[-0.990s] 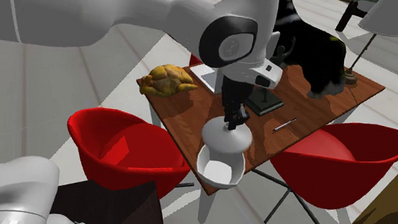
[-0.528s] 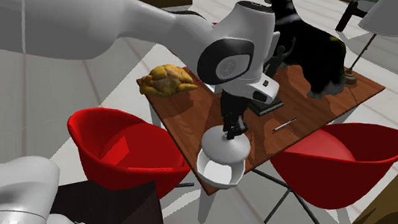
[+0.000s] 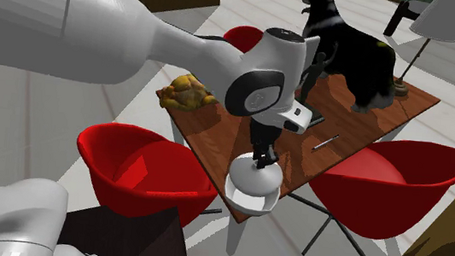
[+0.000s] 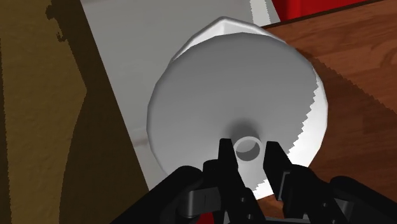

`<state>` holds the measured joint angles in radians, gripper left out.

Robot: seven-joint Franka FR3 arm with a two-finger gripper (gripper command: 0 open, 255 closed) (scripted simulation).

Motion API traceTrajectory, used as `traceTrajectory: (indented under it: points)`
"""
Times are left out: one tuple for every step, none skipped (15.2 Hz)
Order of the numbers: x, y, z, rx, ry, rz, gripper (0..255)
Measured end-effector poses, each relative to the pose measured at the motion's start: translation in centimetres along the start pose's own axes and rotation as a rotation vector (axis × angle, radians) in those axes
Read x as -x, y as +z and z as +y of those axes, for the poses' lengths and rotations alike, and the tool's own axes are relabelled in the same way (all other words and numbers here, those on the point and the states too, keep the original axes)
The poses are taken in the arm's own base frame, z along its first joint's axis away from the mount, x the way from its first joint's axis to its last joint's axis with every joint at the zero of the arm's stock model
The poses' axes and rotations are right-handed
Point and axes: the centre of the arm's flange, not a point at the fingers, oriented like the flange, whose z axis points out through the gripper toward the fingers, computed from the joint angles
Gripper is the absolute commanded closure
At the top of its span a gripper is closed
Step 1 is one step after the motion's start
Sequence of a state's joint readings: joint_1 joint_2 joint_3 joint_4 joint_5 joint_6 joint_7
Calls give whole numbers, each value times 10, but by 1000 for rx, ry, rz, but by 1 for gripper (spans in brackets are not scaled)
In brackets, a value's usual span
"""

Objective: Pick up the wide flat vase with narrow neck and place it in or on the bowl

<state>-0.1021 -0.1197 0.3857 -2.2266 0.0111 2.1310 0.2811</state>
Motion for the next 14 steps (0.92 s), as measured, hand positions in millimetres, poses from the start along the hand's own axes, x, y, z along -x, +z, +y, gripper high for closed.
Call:
traceTrajectory:
  points:
    - [0, 5, 0, 0, 0, 0, 255]
    - [0, 10, -2, 0, 0, 0, 255]
    - [1, 16, -1, 0, 0, 0, 255]
    - [1, 21, 0, 0, 0, 0, 255]
    - [0, 27, 0, 0, 0, 0, 255]
    - [0, 33, 0, 0, 0, 0, 255]
    - [1, 38, -1, 0, 0, 0, 255]
    - [1, 40, -1, 0, 0, 0, 255]
    - [1, 42, -1, 0, 0, 0, 255]
    - [2, 42, -1, 0, 0, 0, 255]
    - [2, 43, -1, 0, 0, 0, 255]
    - [2, 43, -1, 0, 0, 0, 255]
    - [2, 43, -1, 0, 0, 0, 255]
    - [2, 43, -1, 0, 0, 0, 0]
